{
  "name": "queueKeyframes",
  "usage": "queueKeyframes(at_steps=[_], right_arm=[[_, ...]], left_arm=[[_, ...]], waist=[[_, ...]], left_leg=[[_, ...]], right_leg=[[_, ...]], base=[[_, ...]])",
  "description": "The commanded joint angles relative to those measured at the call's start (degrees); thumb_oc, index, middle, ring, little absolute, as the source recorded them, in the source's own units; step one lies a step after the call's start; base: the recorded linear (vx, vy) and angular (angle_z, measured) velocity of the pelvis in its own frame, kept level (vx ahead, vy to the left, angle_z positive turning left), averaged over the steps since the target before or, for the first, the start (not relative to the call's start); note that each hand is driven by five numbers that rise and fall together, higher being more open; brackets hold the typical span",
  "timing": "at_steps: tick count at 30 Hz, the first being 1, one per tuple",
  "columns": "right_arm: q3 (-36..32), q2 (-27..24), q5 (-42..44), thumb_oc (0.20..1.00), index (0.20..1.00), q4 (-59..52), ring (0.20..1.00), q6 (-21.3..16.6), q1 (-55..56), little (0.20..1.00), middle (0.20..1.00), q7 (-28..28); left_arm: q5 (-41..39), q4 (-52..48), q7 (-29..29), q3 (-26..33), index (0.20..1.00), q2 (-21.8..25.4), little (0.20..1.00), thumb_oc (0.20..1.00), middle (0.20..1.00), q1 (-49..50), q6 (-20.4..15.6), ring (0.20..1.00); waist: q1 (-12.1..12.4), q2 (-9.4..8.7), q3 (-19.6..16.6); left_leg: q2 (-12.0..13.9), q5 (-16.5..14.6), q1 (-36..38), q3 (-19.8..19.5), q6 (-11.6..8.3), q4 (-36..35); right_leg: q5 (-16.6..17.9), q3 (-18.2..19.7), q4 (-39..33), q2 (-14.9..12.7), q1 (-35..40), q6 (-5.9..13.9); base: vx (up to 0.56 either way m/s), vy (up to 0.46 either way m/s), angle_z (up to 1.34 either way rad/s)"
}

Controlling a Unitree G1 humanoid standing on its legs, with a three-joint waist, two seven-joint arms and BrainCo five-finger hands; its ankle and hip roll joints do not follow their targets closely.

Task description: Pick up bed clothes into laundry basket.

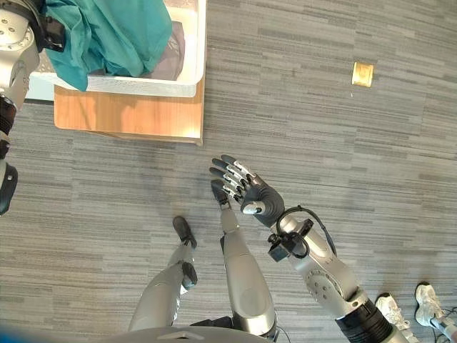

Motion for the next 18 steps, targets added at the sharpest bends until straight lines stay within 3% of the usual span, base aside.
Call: queueKeyframes(at_steps=[1, 9, 18], right_arm=[[-3.38, -1.16, 2.53, 1.0, 1.0, -0.84, 1.0, -2.89, -0.04, 1.0, 1.0, 1.7], [-2.96, -2.63, 2.2, 1.0, 1.0, -0.46, 1.0, -2.19, 1.98, 1.0, 1.0, 2.57], [-1.77, -3.76, 1.9, 1.0, 1.0, 0.93, 1.0, -1.29, 1.34, 1.0, 1.0, 3.37]], left_arm=[[3.25, 1.94, 1.46, -0.71, 1.0, 1.57, 1.0, 1.0, 1.0, -7.76, -3.82, 1.0], [3.98, -0.82, 1.8, -1.87, 1.0, 0.95, 1.0, 1.0, 1.0, -8.19, -4.66, 1.0], [2.58, -3.95, 2.53, 0.24, 1.0, 1.69, 1.0, 1.0, 1.0, -5.93, -5.64, 1.0]], waist=[[0.97, 0.8, 0.2], [1.79, 1.75, 0.26], [2.64, 2.91, -2.47]], left_leg=[[1.85, 6.12, -1.49, -8.07, -3.29, 0.23], [1.44, 5.59, -0.04, -8.96, -3.31, 0.23], [1.3, 4.63, 3.97, -9.19, -3.27, 0.23]], right_leg=[[-1.81, -3.61, 1.9, -2.51, 5.41, 5.38], [-2.33, -4.16, 1.76, -2.96, 7.01, 5.4], [-3.0, -4.54, 1.75, -3.41, 10.65, 5.73]], base=[[0.0, 0.0, 0.0], [0.0, 0.006, 0.03], [0.01, 0.018, 0.06]])
